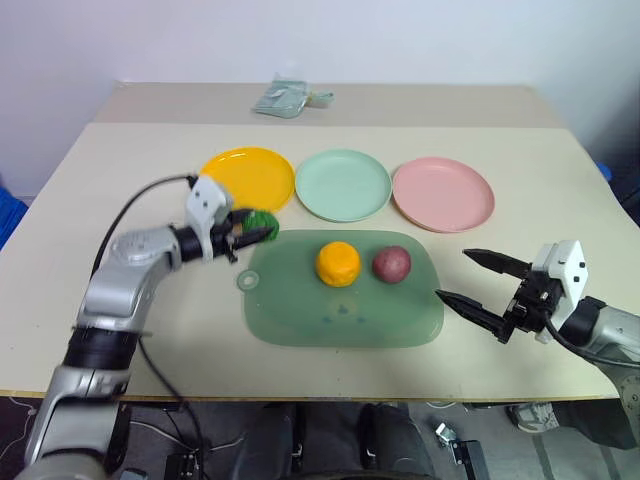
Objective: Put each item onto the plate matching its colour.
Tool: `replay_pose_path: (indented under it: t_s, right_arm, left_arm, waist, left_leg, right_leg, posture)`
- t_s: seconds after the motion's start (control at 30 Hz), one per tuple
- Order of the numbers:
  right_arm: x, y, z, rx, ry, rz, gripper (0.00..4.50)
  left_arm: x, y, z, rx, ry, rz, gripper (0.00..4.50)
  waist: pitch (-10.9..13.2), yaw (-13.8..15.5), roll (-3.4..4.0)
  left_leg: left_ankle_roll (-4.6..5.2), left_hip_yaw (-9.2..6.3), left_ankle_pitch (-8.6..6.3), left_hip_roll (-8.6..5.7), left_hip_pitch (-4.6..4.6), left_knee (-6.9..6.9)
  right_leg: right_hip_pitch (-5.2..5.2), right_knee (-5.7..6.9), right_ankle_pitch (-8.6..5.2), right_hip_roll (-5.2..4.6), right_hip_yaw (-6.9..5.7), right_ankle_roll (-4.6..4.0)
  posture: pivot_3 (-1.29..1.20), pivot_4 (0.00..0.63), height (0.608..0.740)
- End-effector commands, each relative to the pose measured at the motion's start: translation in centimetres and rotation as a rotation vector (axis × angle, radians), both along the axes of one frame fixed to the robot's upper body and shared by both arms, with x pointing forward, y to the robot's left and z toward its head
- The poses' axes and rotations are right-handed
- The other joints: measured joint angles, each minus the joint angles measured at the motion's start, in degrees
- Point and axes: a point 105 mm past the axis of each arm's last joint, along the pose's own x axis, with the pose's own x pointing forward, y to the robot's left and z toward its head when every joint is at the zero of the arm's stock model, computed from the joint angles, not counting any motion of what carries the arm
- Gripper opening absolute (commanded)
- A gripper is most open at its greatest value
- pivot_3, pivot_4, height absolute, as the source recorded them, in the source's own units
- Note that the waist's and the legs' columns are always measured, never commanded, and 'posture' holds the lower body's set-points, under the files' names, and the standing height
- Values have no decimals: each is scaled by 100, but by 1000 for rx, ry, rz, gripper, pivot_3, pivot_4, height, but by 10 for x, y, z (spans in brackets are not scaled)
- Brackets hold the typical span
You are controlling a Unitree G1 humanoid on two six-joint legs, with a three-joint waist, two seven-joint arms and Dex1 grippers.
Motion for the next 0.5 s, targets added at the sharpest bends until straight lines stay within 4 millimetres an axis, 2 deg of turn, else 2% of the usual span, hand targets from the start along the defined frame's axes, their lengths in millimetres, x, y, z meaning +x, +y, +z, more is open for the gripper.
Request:
replay_pose_path:
  t_s: [0.03,0.07,0.17,0.3,0.4,0.47,0.5]
  right_arm:
    - [5,8,10,22,-61,20,4500]
    - [7,11,11,26,-66,26,4500]
    - [10,19,11,37,-76,38,4500]
    - [11,27,12,52,-91,39,4500]
    - [9,28,13,60,-102,10,4500]
    - [7,27,13,61,-101,-4,4500]
    - [5,24,12,58,-98,-16,4500]
  left_arm:
    - [37,-29,19,-29,-74,31,1942]
    - [49,-46,22,-37,-76,25,1942]
    - [70,-76,21,-30,-63,28,1942]
    - [79,-102,14,-26,-32,24,1942]
    - [78,-113,15,-59,-27,-8,3187]
    - [78,-113,19,-74,-39,-21,4144]
    - [75,-110,24,-85,-69,-48,4452]
  waist:
    - [0,64,-3]
    - [0,73,-8]
    - [1,52,-12]
    - [9,-19,-25]
    - [9,-36,-26]
    - [10,-32,-26]
    - [10,-23,-27]
  left_leg:
    - [3,-2,-1,-4,2,1]
    - [6,-4,-1,-6,1,5]
    - [20,3,-8,-14,-3,7]
    - [33,17,-16,-15,-8,1]
    - [31,20,-16,-8,-8,-4]
    - [27,20,-13,-5,-9,-3]
    - [27,20,-13,-5,-9,0]
  right_leg:
    - [9,-1,1,0,-1,3]
    - [12,-4,1,0,-5,4]
    - [18,-12,4,0,-5,13]
    - [11,-17,3,-3,-4,30]
    - [2,-14,0,-3,-5,34]
    - [0,-12,0,-2,-5,34]
    - [0,-12,0,-3,-4,34]
  posture:
    - [0,150,740]
    - [0,150,740]
    - [0,150,740]
    - [0,150,740]
    - [0,150,740]
    - [0,150,740]
    - [0,150,740]
